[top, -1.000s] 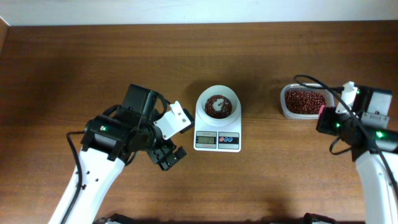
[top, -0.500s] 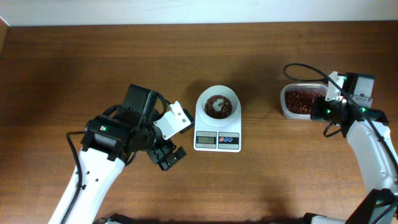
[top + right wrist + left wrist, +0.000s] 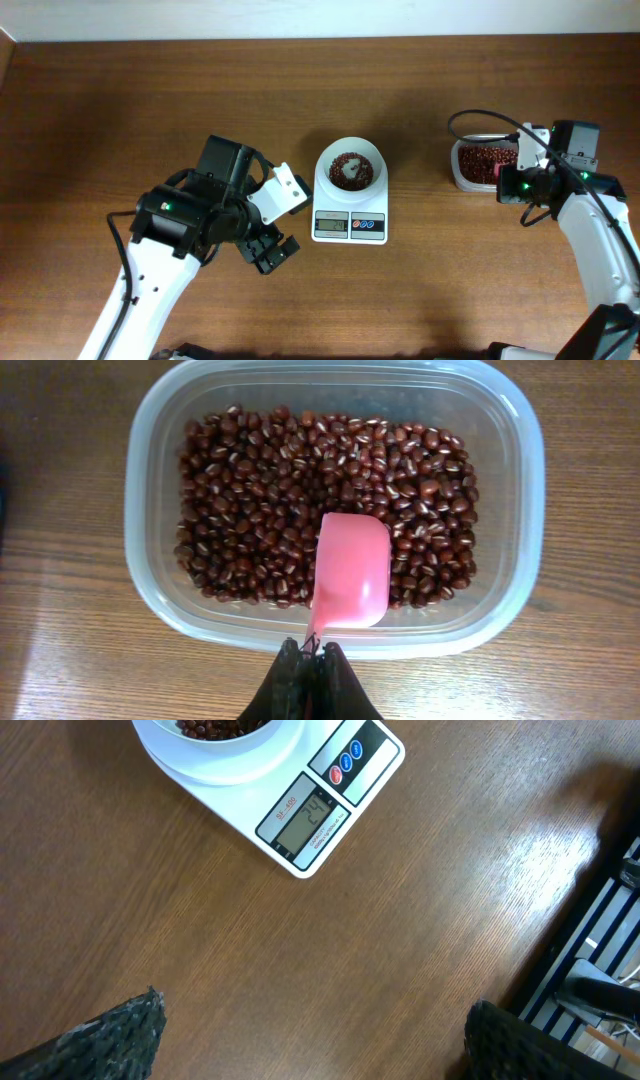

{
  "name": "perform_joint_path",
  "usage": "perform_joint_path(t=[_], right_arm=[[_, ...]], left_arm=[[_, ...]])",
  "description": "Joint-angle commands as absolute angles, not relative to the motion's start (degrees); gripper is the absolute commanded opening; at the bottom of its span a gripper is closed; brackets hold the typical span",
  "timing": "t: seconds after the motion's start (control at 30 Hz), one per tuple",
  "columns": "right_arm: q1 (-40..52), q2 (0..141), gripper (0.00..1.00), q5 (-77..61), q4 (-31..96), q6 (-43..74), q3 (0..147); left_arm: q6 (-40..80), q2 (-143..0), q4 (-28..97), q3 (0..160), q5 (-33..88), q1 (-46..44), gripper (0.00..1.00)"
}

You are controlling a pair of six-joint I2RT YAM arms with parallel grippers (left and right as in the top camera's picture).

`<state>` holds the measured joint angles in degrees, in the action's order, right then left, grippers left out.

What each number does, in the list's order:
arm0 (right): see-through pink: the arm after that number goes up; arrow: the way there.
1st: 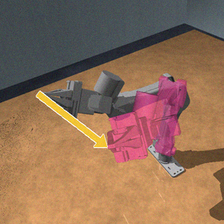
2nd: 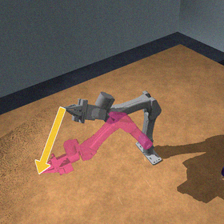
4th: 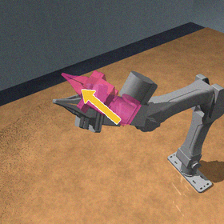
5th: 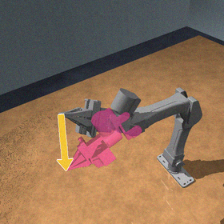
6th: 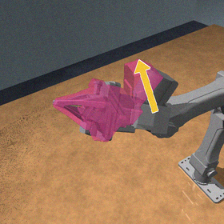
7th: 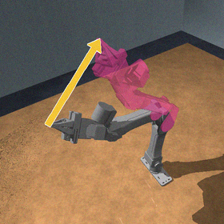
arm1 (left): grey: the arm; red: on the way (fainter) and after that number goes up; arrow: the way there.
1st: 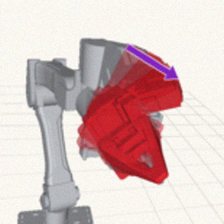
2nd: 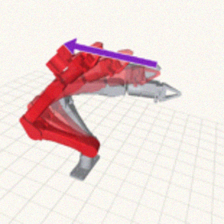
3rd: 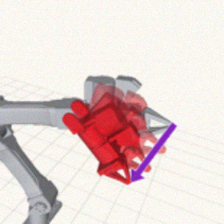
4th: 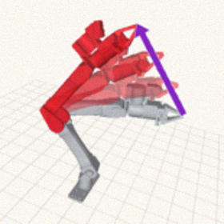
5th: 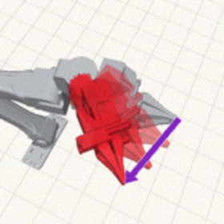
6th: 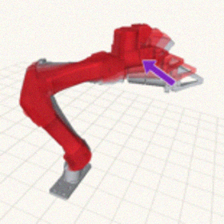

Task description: Scoop and weigh 50g on scale

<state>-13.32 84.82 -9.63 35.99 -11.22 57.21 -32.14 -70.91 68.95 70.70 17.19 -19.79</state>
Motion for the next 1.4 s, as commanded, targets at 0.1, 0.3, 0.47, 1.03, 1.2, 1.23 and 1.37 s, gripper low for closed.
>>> perform_joint_path(t=[0.1,0.3,0.47,1.03,1.2,1.23,1.37], right_arm=[[-13.6,85.8,0.04,-5.3,37.8,-11.6,62.2],[-13.6,85.9,0.04,-0.8,44.2,-11.6,67.1],[-13.5,90.4,0.04,-0.8,46.1,-11.6,70.8],[-13.6,98.2,0.04,-8.7,53.6,-11.6,74.6],[-13.6,98.7,0.04,-13.7,54.0,-11.6,74.5],[-13.6,99.3,0.04,-14.5,54.1,-11.6,74.5],[-13.6,101.3,0.04,-20.6,54.0,-11.6,74.5]], left_arm=[[-33.1,-70.5,68.9,70.5,17.8,-19.6,0.99],[-33.1,-70.5,68.9,70.5,17.8,-19.6,0.99],[-33.1,-70.5,68.9,70.5,17.8,-19.6,0.99],[-33.1,-70.5,68.9,70.5,17.8,-19.6,0.99],[-33.1,-70.5,68.9,70.5,17.8,-19.6,0.99],[-33.1,-70.5,68.9,70.5,17.8,-19.6,0.99],[-33.1,-70.5,68.9,70.5,17.8,-19.6,0.99]])
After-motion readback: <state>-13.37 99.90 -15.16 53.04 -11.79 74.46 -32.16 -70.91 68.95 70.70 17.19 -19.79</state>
